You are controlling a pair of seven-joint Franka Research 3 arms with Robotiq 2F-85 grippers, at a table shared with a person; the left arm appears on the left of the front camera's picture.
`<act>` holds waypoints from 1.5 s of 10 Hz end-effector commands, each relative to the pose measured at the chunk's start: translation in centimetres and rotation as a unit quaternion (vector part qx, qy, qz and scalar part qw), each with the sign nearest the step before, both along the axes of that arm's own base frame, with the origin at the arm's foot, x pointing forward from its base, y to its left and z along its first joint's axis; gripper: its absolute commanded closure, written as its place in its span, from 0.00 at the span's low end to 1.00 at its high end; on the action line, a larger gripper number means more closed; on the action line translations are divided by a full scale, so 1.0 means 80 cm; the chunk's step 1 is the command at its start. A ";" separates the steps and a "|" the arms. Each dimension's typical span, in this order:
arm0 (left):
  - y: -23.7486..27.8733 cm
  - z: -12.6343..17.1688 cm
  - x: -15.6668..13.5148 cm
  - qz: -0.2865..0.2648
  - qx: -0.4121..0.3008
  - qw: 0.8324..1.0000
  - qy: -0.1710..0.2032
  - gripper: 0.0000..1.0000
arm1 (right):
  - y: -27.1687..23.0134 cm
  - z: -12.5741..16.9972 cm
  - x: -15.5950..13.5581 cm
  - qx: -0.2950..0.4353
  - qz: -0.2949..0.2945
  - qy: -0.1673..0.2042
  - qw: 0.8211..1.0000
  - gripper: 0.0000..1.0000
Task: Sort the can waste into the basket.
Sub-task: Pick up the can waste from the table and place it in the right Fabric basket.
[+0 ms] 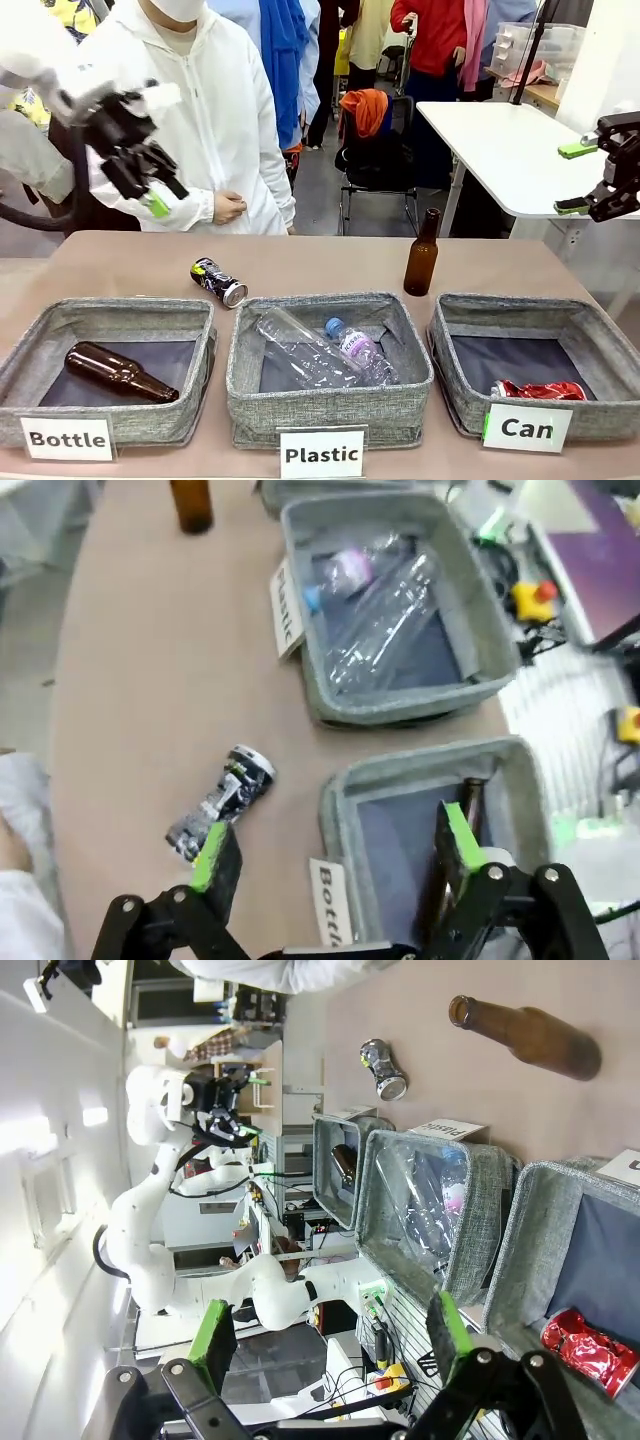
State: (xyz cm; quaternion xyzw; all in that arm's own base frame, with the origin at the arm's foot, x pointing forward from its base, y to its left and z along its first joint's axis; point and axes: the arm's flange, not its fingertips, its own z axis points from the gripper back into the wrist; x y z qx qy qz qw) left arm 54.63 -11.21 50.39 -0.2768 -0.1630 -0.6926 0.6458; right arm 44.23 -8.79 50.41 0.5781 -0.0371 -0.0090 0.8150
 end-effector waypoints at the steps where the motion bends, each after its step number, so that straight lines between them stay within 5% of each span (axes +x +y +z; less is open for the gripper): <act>1: -0.033 -0.025 -0.006 0.027 0.069 0.997 -0.033 0.00 | -0.003 0.001 -0.001 -0.002 0.008 -0.008 1.000 0.00; 5: -0.098 -0.097 -0.021 -0.026 0.183 0.971 -0.152 0.00 | -0.003 0.001 -0.001 -0.002 0.008 -0.008 1.000 0.00; 8: -0.114 -0.140 0.012 -0.027 0.219 0.957 -0.191 0.00 | -0.003 0.001 -0.001 -0.002 0.008 -0.008 1.000 0.00; 15: -0.114 -0.204 0.074 -0.055 0.273 0.949 -0.149 0.00 | -0.003 0.001 -0.001 -0.002 0.008 -0.008 1.000 0.00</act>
